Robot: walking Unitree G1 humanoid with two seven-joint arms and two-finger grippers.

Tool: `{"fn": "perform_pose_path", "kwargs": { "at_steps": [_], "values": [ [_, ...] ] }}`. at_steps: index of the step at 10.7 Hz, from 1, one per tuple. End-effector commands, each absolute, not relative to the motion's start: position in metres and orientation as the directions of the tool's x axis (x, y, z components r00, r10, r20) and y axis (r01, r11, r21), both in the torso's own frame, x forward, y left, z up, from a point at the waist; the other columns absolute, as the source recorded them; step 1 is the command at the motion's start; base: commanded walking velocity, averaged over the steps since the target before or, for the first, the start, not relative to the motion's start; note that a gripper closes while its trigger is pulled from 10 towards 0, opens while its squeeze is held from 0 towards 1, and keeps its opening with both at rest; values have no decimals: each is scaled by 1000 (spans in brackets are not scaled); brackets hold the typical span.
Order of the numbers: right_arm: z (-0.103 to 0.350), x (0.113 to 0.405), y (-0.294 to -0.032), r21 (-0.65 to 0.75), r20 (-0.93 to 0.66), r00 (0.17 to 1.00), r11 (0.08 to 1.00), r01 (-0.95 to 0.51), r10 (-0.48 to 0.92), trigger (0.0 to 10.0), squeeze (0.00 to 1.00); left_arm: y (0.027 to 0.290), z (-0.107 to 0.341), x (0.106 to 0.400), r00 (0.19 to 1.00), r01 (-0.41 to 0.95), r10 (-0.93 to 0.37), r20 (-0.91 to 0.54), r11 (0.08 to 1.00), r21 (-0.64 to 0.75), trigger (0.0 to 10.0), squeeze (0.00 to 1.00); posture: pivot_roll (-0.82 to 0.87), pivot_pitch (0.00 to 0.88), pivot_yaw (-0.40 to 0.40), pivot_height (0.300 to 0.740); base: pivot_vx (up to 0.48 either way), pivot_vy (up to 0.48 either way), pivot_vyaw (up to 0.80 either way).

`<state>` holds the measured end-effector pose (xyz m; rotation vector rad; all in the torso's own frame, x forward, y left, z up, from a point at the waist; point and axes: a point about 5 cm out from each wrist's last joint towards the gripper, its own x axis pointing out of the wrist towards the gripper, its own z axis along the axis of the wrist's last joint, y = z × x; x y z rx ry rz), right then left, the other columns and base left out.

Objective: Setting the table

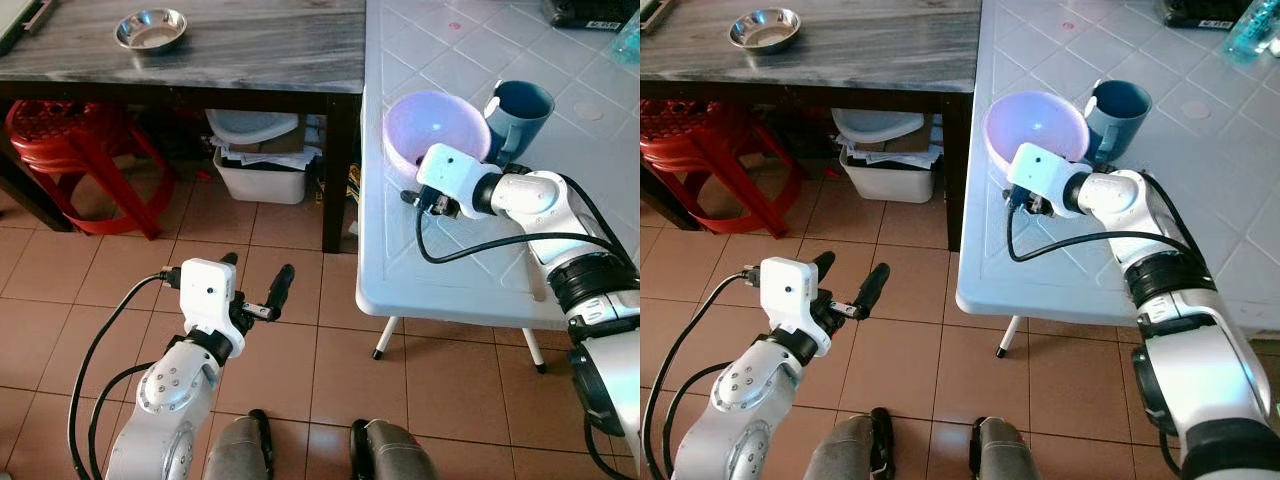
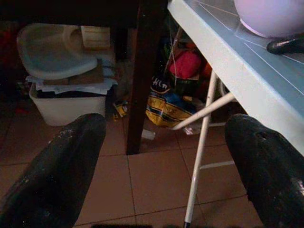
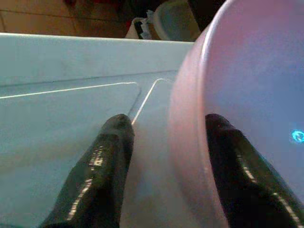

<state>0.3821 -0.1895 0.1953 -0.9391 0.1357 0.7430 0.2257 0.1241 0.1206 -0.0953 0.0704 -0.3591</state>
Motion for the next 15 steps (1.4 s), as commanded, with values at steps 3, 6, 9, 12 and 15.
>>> {"fn": "perform_pose_path", "kwargs": {
  "at_steps": [3, 6, 9, 12, 15],
  "values": [
    [186, 378, -189, -612, -463, 685, 356, -706, 562, 0, 0, 120, 122, 220, 885, 456, -465, -24, 876, -156, 10000, 0, -22, 180, 12, 740, 0, 0, 0],
    [179, 374, -191, -574, -480, 659, 361, -735, 579, 0, 0, 117, 124, 217, 827, 551, -562, -12, 815, -182, 10000, 0, -19, 175, 26, 740, 0, 0, 0],
    [174, 368, -183, -573, -465, 640, 343, -744, 612, 0, 0, 125, 122, 213, 813, 562, -582, -34, 798, -215, 10000, 0, -14, 182, 24, 740, 0, 0, 0],
    [166, 355, -180, -599, -452, 623, 300, -742, 639, 0, 0, 127, 125, 212, 821, 553, -571, -30, 806, -210, 10000, 0, -7, 183, 23, 740, 0, 0, 0],
    [171, 347, -181, -698, -224, 777, 459, -549, 589, 0, 0, 140, 124, 231, 908, 410, -417, -35, 904, -126, 10000, 0, -13, 159, 7, 740, 0, 0, 0]
  ]
}}
